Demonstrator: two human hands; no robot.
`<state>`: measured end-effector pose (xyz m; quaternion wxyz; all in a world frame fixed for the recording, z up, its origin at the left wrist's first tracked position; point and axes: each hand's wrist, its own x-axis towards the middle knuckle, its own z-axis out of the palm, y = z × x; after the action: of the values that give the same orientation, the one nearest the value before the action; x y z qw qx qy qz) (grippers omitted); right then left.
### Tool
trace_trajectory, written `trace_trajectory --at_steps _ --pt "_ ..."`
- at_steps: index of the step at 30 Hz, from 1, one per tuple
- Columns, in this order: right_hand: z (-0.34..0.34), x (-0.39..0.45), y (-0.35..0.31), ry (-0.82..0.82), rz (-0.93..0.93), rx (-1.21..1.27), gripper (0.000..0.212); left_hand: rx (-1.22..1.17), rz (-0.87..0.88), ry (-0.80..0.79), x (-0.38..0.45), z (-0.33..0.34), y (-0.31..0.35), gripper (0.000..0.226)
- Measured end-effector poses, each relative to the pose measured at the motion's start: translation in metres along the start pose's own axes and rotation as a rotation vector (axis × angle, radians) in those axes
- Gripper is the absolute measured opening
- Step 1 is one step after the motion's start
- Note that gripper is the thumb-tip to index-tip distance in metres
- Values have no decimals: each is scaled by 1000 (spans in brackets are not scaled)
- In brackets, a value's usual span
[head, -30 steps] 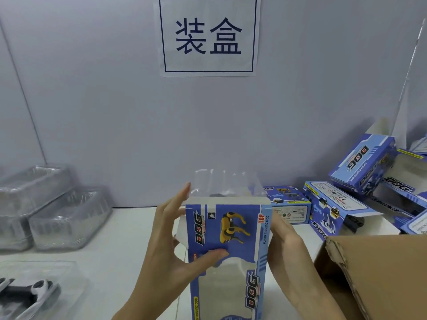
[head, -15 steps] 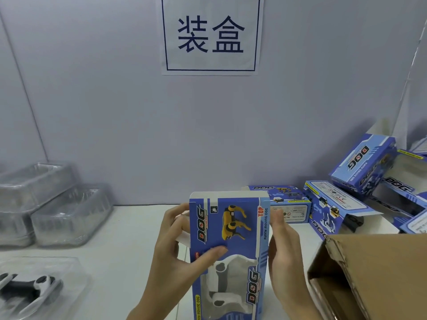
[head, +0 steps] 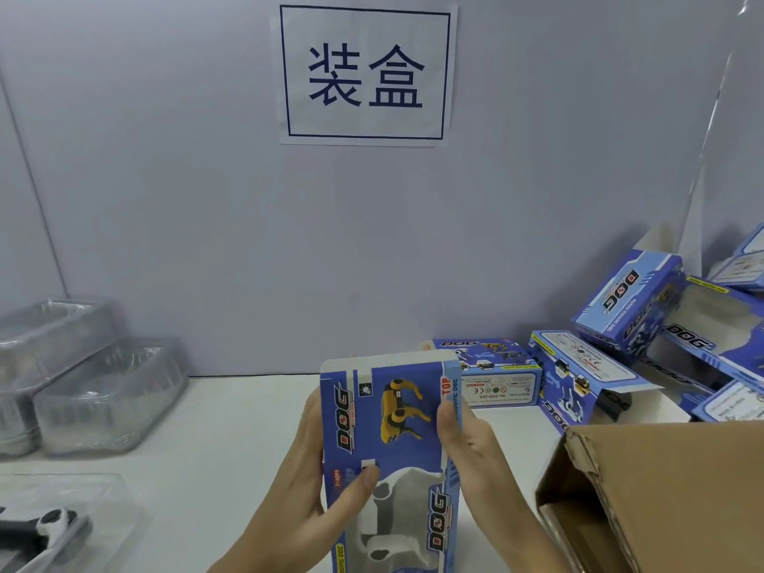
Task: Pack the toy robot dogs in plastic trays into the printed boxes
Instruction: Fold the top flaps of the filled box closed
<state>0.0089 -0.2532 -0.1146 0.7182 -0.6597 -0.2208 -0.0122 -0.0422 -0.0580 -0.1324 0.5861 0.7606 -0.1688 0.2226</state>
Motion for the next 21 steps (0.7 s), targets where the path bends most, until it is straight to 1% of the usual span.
trace_trajectory --at_steps 1,3,4,6,8,9,10,12,14,16,18,19,21 --pt "2 1 -2 13 -27 -9 71 19 -1 -2 0 0 -1 72" --pt "5 4 0 92 -77 3 68 115 80 23 2 1 -3 68" --pt "5 5 2 154 -107 0 66 199 152 50 4 3 -4 64" --pt "6 6 5 342 -184 -50 57 385 278 137 6 8 -4 59" --pt "10 2 6 509 -326 -110 39 550 327 242 8 16 2 58" --pt "13 -1 6 550 -423 -146 30 620 327 279 8 20 5 59" --pt "17 -4 6 557 -525 -191 25 677 307 291 8 23 9 63" --pt "28 -12 9 483 -685 -283 21 754 264 273 7 28 13 74" --pt "42 -17 12 387 -740 -394 26 786 282 259 5 31 12 74" --pt "51 -19 15 368 -729 -535 36 806 333 249 3 32 10 71" --pt "49 -17 18 379 -720 -595 44 740 361 239 4 28 8 76" --pt "45 -16 18 379 -705 -579 50 677 369 214 3 25 7 77" --pt "35 -13 15 371 -603 -457 64 579 384 117 1 17 5 79"
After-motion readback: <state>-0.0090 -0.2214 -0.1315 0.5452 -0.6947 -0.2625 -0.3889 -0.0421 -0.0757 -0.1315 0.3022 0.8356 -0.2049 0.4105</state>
